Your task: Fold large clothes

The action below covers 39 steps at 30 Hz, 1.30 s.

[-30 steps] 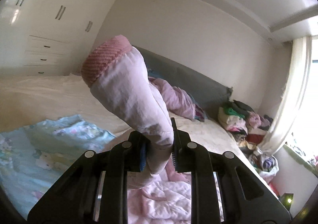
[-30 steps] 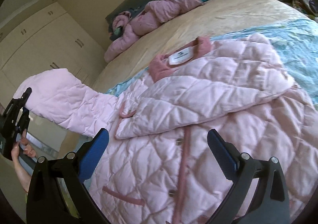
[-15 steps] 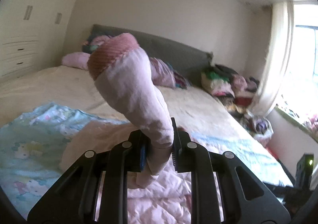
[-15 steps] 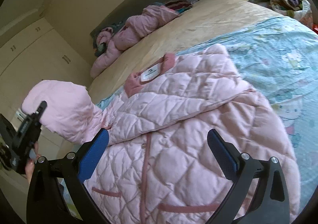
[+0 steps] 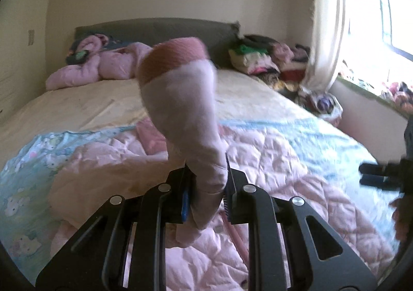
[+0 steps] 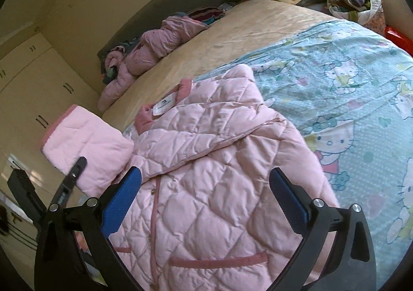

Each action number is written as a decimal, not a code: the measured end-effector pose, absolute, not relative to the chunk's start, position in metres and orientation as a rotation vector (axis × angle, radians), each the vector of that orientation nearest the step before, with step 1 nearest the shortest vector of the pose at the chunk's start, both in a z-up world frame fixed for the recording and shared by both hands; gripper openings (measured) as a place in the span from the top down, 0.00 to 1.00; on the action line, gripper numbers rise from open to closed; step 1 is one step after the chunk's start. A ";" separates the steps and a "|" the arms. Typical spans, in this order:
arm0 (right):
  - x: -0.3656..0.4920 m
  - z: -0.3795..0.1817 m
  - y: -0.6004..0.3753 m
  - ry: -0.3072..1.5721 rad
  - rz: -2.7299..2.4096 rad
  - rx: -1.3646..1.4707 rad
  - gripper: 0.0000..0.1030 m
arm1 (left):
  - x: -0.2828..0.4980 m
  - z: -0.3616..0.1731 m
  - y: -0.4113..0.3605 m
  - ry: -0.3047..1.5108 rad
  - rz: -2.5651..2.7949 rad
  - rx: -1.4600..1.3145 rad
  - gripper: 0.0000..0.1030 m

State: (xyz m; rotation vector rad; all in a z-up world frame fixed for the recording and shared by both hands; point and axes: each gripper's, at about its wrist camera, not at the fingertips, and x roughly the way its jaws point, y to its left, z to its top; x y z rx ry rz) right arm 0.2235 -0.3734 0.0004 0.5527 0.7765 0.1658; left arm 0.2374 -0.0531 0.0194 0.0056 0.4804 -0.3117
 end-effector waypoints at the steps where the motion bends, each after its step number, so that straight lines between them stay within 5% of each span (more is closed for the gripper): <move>1: 0.223 0.000 -0.376 0.773 0.158 0.555 0.04 | 0.238 0.016 -0.056 0.487 -0.323 0.015 0.86; 11: 0.228 0.003 -0.370 0.763 0.153 0.538 0.04 | 0.233 -0.036 -0.100 0.568 -0.405 0.226 0.80; 14: 0.230 0.004 -0.366 0.763 0.165 0.530 0.04 | 0.231 -0.045 -0.108 0.596 -0.436 0.270 0.56; 15: 0.231 0.003 -0.365 0.764 0.166 0.530 0.04 | 0.228 -0.046 -0.109 0.585 -0.433 0.281 0.35; 18: 0.234 0.002 -0.365 0.773 0.163 0.537 0.04 | 0.224 -0.046 -0.113 0.589 -0.420 0.308 0.28; 21: 0.235 0.004 -0.367 0.770 0.159 0.538 0.04 | 0.223 -0.045 -0.111 0.639 -0.438 0.316 0.09; 28: 0.244 0.010 -0.359 0.771 0.185 0.533 0.04 | 0.207 -0.014 -0.089 0.537 -0.466 0.346 0.09; 39: 0.298 -0.028 -0.303 0.926 0.299 0.637 0.06 | 0.270 0.002 0.047 0.610 -0.118 0.016 0.09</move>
